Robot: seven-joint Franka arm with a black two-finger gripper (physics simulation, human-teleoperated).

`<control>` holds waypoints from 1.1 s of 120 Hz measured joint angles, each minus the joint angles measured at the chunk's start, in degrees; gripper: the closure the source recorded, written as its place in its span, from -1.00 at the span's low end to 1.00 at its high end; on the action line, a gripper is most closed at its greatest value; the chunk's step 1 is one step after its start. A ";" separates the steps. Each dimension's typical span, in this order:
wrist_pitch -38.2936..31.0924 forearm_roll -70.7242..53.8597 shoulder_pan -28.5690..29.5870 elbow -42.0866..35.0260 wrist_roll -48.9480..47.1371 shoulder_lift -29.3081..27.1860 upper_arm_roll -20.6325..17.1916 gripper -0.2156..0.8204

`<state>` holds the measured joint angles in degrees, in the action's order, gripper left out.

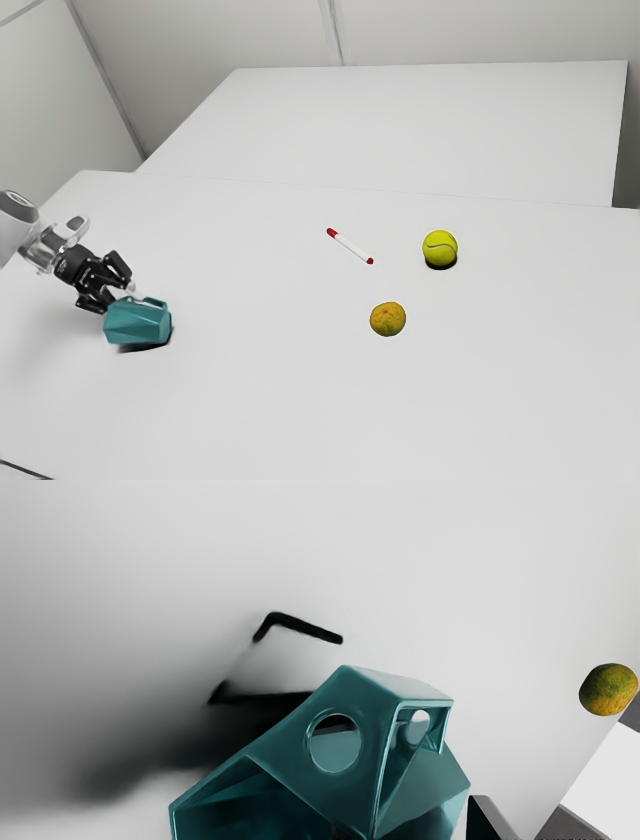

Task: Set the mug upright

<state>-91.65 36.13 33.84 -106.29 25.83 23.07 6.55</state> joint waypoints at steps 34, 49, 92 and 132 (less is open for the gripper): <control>0.18 -0.14 -0.75 0.47 0.47 -1.48 -1.53 0.81; 0.22 -0.29 -2.13 0.10 0.00 -2.67 -1.63 0.87; -6.63 -13.38 -13.29 -0.76 -2.67 -9.49 -1.68 0.92; -26.04 -29.79 -21.43 -9.88 -8.84 -18.30 -7.23 0.93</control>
<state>-117.69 6.33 12.41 -116.17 16.99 4.77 -0.67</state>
